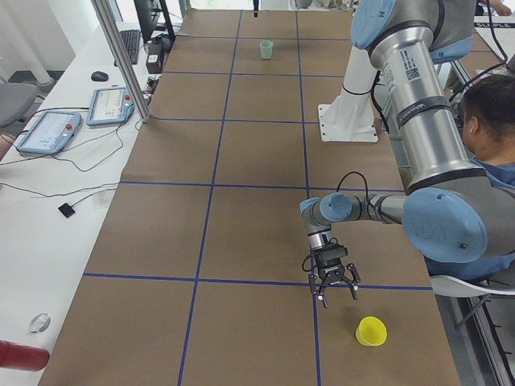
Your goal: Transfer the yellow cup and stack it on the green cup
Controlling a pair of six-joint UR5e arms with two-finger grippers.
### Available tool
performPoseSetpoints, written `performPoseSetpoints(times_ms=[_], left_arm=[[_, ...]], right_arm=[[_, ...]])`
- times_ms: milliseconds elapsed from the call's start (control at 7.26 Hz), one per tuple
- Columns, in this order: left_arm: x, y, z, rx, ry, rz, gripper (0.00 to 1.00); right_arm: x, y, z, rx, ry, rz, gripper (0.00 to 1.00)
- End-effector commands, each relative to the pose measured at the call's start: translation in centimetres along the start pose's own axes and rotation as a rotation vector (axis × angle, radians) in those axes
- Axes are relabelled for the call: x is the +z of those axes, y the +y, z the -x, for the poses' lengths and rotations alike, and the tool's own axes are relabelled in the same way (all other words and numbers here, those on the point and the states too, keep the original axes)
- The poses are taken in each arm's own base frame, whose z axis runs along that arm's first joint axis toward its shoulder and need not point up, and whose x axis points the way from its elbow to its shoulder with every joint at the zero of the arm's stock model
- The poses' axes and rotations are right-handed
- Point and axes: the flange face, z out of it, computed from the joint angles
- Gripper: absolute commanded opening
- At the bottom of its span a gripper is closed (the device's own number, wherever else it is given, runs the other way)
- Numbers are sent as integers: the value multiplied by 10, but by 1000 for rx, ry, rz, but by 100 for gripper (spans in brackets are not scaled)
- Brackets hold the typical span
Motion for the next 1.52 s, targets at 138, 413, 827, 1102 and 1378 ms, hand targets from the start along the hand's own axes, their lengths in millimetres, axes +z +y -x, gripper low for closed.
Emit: performPoseSetpoints(times_ms=[138, 413, 827, 1102, 1378], left_arm=[[52, 25, 9, -33, -4, -25, 99], [65, 31, 12, -27, 5, -23, 99], [78, 33, 18, -53, 0, -36, 99], [81, 38, 33, -75, -39, -47, 99], [85, 44, 44, -78, -41, -54, 99]], right_arm=[[-4, 9, 2, -5, -1, -3, 100], [-6, 11, 7, -14, 0, -6, 100], [-8, 11, 14, -27, -7, -9, 100], [-7, 12, 17, -31, -8, -6, 100], [-6, 11, 18, -31, -4, -6, 100]])
